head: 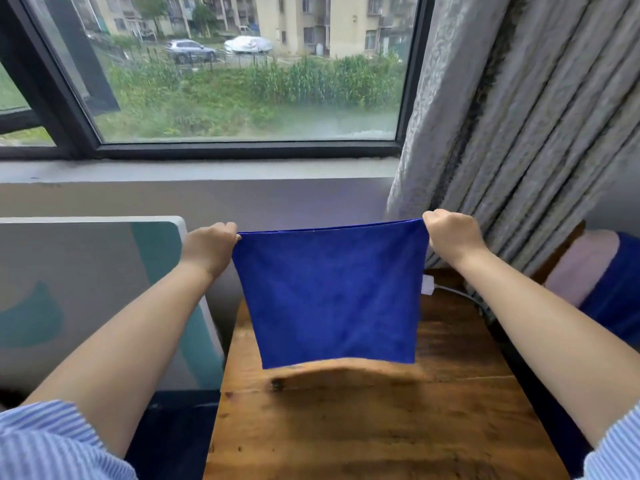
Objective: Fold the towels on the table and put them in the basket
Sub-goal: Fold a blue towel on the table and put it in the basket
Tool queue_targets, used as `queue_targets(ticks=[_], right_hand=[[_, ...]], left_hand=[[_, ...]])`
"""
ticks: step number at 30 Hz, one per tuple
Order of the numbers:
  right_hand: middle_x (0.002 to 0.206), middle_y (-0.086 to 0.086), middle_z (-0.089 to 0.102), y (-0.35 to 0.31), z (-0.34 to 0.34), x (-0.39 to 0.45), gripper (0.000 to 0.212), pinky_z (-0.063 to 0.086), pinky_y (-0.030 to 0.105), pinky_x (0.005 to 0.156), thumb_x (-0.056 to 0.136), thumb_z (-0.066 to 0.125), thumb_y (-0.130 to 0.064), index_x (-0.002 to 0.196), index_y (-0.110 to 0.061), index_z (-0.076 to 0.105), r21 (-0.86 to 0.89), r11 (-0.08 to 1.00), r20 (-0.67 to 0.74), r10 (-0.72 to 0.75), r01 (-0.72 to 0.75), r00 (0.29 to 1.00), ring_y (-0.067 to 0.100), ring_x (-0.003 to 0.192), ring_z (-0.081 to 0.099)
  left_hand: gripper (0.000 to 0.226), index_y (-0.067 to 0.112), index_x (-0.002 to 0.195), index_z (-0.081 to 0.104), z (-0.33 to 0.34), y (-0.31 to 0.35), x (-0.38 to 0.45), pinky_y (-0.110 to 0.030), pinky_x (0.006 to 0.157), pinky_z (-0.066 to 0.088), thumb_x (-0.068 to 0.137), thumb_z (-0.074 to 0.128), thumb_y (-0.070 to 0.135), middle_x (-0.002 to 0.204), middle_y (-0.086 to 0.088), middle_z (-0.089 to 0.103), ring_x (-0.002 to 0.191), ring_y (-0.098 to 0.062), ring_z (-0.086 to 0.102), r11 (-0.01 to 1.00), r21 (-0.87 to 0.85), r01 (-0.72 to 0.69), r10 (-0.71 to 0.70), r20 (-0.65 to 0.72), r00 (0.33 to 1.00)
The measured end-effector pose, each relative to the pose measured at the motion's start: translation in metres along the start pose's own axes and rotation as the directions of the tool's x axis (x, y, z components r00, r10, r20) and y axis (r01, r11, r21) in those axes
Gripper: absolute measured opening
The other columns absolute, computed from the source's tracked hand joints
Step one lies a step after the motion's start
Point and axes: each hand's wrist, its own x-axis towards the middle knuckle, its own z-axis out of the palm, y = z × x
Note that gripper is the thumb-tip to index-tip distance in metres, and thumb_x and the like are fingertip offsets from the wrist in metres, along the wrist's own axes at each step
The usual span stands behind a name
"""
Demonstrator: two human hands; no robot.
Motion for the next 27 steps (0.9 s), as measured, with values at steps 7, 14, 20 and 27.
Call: queue_targets(ticks=[7,14,20,27], right_hand=[[0.047,0.004,0.054,-0.001,0.024,-0.034,0.014,0.031,0.016,0.034,0.060,0.042,-0.004,0.054,-0.011,0.053,-0.130,0.991,-0.184,-0.048,0.024,0.982,0.023,0.045,0.055],[0.053,0.007,0.053,-0.032,0.089,-0.166,0.015,0.038,0.025,0.039,0.066,0.048,-0.004,0.053,-0.010,0.053,0.011,0.981,-0.067,-0.194,0.195,0.979,0.027,0.053,0.058],[0.050,0.006,0.053,-0.066,0.127,-0.276,0.020,0.035,0.024,0.033,0.056,0.035,-0.006,0.047,-0.010,0.052,0.135,0.965,0.203,-0.248,0.224,0.947,0.026,0.047,0.057],[0.049,0.009,0.052,-0.100,0.143,-0.356,0.024,0.030,0.023,0.031,0.057,0.032,-0.004,0.043,-0.007,0.052,0.216,0.962,0.313,-0.231,0.167,0.921,0.028,0.046,0.055]], left_hand=[[0.027,-0.001,0.049,0.050,0.013,-0.021,-0.013,-0.024,0.026,0.037,0.071,0.059,0.012,0.039,-0.015,0.051,0.022,-0.028,0.046,0.932,0.129,-0.339,0.358,-0.175,0.917],[0.032,0.008,0.111,0.056,0.074,-0.007,-0.104,-0.031,0.075,0.046,0.099,0.036,0.030,0.116,-0.006,0.055,0.111,-0.022,0.056,0.885,0.123,-0.449,0.346,0.472,0.811],[0.033,0.011,0.119,0.055,0.138,0.005,-0.189,-0.032,0.091,0.045,0.098,0.038,0.030,0.126,-0.004,0.047,0.119,-0.020,0.046,0.796,0.016,-0.605,0.402,0.733,0.548],[0.034,0.011,0.123,0.055,0.176,0.011,-0.269,-0.031,0.095,0.040,0.097,0.038,0.026,0.128,-0.003,0.046,0.121,-0.021,0.041,0.717,-0.129,-0.685,0.497,0.784,0.373]])
